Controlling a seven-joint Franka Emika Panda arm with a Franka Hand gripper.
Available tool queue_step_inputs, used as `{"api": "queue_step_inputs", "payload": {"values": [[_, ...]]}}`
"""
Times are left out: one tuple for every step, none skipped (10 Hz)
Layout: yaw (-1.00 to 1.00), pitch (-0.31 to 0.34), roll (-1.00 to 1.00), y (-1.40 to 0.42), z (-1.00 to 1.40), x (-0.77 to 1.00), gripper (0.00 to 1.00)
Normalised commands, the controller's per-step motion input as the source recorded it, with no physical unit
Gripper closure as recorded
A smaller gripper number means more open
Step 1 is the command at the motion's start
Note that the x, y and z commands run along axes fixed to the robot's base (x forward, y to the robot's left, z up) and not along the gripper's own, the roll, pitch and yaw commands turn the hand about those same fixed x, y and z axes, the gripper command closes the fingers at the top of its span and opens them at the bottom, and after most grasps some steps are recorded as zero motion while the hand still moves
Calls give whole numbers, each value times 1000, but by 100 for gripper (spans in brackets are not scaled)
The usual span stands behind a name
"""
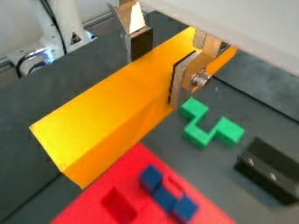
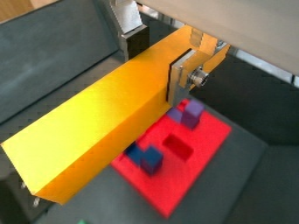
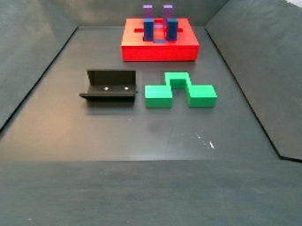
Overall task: Pick up the yellow object. Move up. Move to above the board. Insert the yellow object.
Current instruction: Move to above the board, then insert the yellow object.
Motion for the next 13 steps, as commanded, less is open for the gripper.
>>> {"api": "queue_step_inputs", "payload": {"values": [[8,184,73,-622,110,537,100],[9,163,78,-352,73,326,100],[11,89,53,-173,51,156,100],[-26,0,0,0,0,131,100],[-6,-37,0,-151,-317,331,100],[0,-43,36,-180,-691,300,100],[134,-20,0,-109,-860,354,100],[149,-24,0,-120,-1000,177,100],[146,-4,0,-186,-1000,146,100],[166,0,79,-271,-1000,129,100],[171,0,120,-309,-1000,63,100],[177,0,139,-280,-1000,46,100],[194,-7,93,-137,-954,106,100]]}}
